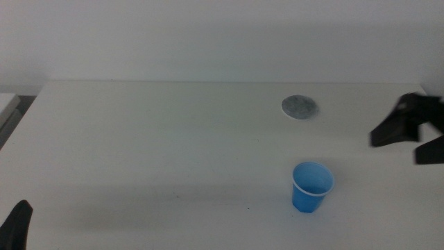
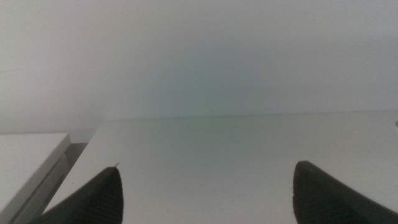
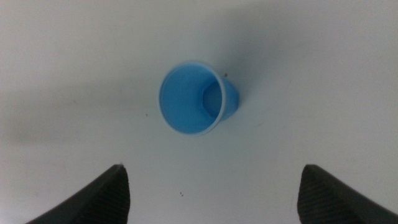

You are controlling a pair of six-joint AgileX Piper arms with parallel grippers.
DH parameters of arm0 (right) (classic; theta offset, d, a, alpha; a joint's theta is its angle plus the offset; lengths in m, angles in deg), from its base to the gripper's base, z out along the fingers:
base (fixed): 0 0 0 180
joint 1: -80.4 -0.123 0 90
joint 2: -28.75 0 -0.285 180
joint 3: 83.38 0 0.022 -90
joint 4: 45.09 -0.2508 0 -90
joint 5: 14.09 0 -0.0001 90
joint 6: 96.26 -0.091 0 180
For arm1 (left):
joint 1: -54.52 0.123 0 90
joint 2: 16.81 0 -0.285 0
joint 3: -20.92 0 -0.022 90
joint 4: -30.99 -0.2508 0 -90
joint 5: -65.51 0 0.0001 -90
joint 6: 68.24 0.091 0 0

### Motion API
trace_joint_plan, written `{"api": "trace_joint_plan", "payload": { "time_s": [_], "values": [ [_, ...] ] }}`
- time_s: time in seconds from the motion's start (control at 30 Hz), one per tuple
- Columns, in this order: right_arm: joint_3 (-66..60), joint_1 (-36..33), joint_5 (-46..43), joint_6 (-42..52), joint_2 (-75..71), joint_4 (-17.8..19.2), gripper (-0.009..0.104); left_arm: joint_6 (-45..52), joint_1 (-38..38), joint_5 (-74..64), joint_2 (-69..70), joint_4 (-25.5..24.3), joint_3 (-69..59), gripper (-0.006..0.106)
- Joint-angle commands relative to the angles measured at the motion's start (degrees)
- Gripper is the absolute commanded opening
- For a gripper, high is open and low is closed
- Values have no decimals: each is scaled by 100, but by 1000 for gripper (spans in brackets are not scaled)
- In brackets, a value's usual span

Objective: Place an empty cup on a cup mat.

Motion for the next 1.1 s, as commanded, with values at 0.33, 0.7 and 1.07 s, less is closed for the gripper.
{"api": "trace_joint_plan", "payload": {
  "time_s": [0.33, 0.7, 1.07],
  "values": [
    [52, -1526, -1235, -1047, 1669, 598, 86, -16, -6, 74, 21, 13, 2, 94],
    [52, -1554, -1617, -1448, 2792, 960, 63, -16, -6, 74, 21, 13, 2, 94],
    [421, -1554, -1502, -1316, 2674, 1156, -2, -16, -6, 74, 21, 13, 2, 94]
  ]
}}
